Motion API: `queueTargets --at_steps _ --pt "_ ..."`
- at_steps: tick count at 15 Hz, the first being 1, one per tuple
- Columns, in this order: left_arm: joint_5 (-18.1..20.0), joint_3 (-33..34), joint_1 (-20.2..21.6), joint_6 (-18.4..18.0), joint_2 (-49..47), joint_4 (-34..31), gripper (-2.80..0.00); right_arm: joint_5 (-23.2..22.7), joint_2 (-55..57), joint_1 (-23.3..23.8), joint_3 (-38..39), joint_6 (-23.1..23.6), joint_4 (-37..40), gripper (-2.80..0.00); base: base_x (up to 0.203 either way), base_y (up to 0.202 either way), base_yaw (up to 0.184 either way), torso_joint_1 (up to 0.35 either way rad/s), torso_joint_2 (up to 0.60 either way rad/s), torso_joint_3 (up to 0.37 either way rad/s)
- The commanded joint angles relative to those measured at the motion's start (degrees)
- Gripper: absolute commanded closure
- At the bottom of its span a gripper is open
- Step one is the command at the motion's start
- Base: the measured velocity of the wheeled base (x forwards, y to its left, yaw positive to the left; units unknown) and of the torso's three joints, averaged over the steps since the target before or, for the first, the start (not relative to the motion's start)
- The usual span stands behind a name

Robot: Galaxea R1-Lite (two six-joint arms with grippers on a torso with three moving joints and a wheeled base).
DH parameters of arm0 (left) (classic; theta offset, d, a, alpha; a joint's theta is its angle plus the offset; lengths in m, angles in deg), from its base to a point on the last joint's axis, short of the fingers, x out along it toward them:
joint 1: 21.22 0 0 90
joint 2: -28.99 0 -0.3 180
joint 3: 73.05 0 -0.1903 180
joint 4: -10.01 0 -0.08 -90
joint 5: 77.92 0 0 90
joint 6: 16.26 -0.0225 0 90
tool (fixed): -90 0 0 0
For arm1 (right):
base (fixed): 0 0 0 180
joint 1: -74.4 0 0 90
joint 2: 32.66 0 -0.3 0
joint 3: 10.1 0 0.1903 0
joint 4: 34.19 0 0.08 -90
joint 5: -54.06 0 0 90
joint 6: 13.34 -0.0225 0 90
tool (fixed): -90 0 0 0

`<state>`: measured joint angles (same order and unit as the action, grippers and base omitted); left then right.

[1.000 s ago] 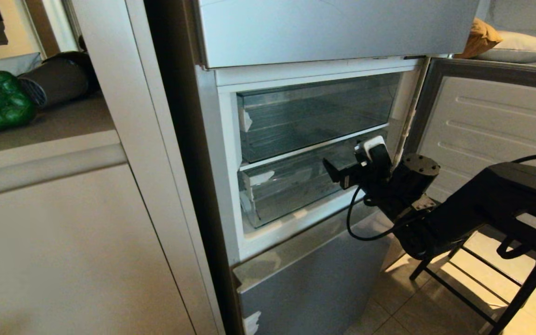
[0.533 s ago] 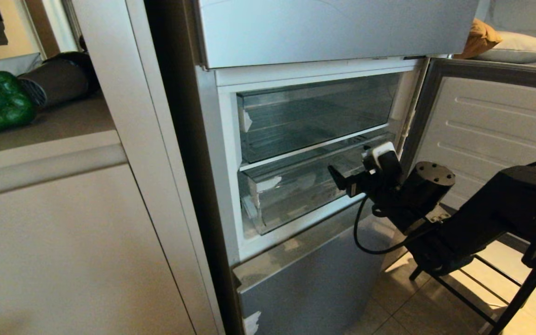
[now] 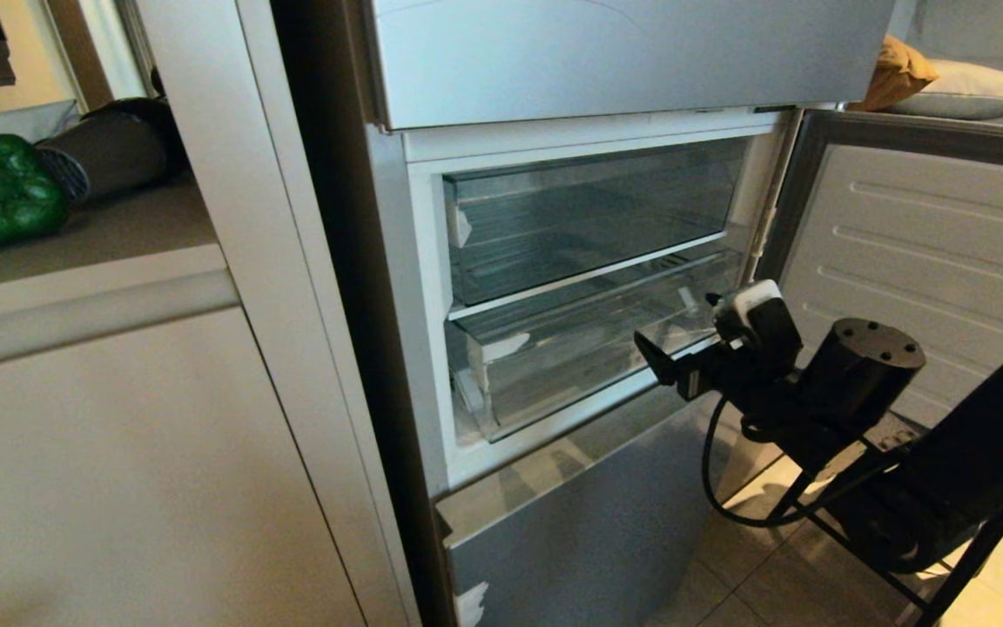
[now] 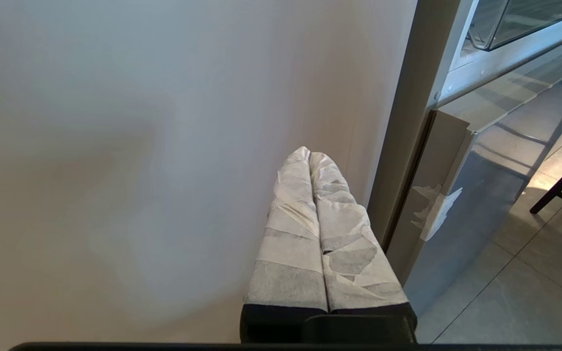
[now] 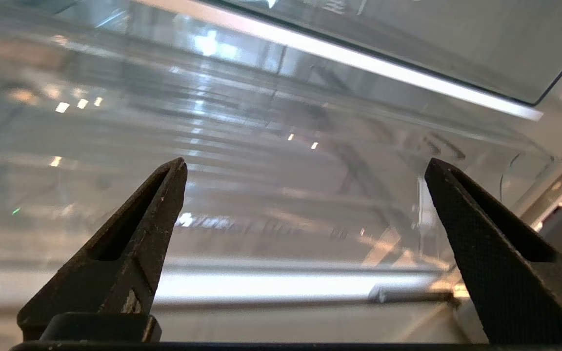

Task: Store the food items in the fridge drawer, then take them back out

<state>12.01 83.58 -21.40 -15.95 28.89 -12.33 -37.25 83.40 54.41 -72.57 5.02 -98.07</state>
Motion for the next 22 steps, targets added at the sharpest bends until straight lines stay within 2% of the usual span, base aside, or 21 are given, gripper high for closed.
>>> queueTargets --at_steps 1,11,22 --pt "-0.01 0.35 0.01 0.04 0.01 0.02 0.00 0.09 -2.33 -0.40 2.10 0.10 -0.41 -2.80 0.000 0.000 0.000 0.000 0.00 0.000" --pt "-0.01 0.35 0.01 0.04 0.01 0.02 0.00 -0.18 4.67 1.49 -6.25 -0.45 -0.41 -2.80 0.000 0.000 0.000 0.000 0.00 0.000" --pt "-0.01 0.35 0.01 0.04 0.01 0.02 0.00 -0.18 6.19 2.90 -11.36 -0.43 0.06 -2.80 0.000 0.000 0.000 0.000 0.00 0.000"
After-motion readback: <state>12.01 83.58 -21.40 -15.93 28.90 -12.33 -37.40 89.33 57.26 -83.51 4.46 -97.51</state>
